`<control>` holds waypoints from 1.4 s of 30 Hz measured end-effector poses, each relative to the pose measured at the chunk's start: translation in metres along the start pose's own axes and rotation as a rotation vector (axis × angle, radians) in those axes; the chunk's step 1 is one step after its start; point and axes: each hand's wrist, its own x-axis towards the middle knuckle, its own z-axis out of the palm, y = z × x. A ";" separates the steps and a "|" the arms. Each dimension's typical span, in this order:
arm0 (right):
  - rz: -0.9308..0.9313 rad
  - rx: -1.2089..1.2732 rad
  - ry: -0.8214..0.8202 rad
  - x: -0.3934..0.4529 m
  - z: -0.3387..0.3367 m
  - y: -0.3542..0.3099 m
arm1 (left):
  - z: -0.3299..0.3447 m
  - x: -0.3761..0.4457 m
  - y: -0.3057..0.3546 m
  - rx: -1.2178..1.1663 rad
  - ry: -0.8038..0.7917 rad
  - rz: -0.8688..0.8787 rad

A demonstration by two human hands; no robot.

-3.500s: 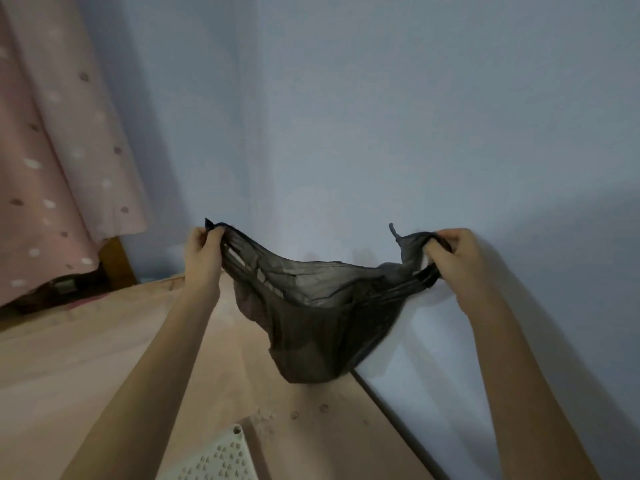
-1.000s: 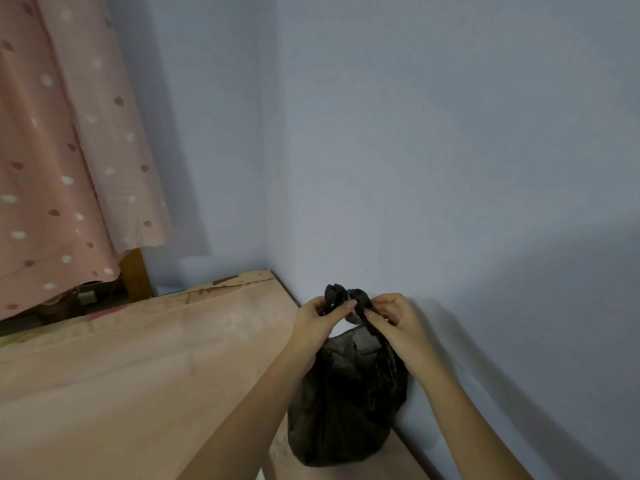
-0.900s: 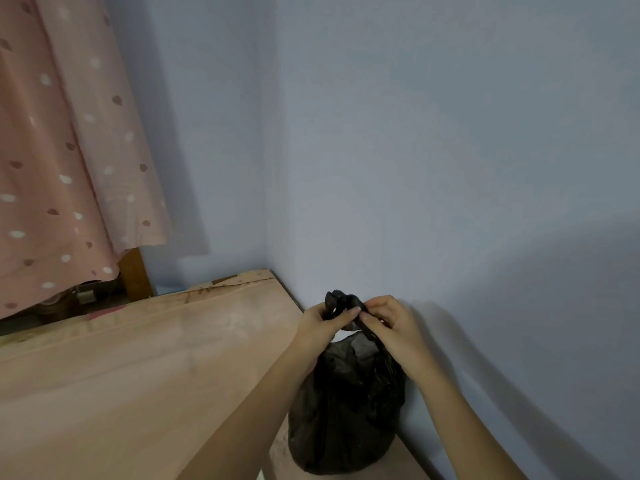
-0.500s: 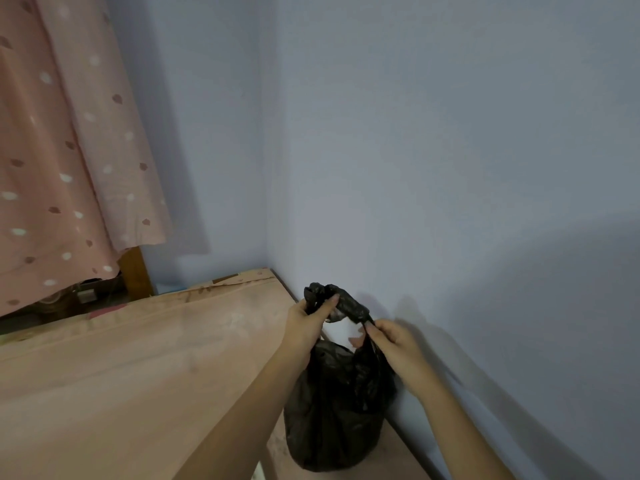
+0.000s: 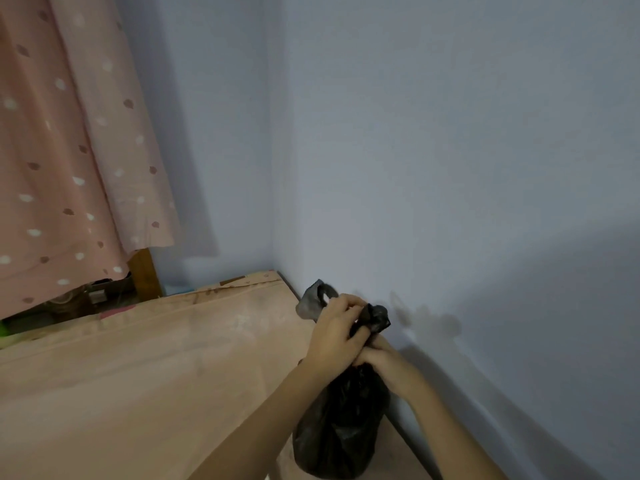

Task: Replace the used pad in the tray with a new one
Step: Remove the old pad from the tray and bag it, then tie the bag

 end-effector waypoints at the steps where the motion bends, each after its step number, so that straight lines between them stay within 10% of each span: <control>1: -0.013 -0.095 -0.051 -0.001 0.000 0.000 | -0.001 0.004 -0.002 0.100 -0.031 0.012; 9: 0.009 -0.240 0.109 0.002 0.000 -0.005 | -0.018 0.017 0.003 0.410 -0.423 -0.089; 18: -0.031 -0.281 0.281 0.016 -0.007 0.004 | -0.028 0.003 -0.002 0.659 -0.359 -0.127; 26: -0.001 -0.371 0.332 0.027 -0.009 0.001 | -0.019 -0.004 0.002 -0.520 -0.293 -0.685; 34: 0.011 -0.286 0.292 0.026 -0.020 0.000 | -0.028 -0.008 0.000 -0.212 -0.237 -0.631; 42: -0.055 -0.086 0.240 0.032 -0.015 0.004 | -0.014 -0.011 0.025 -0.968 -0.172 -0.901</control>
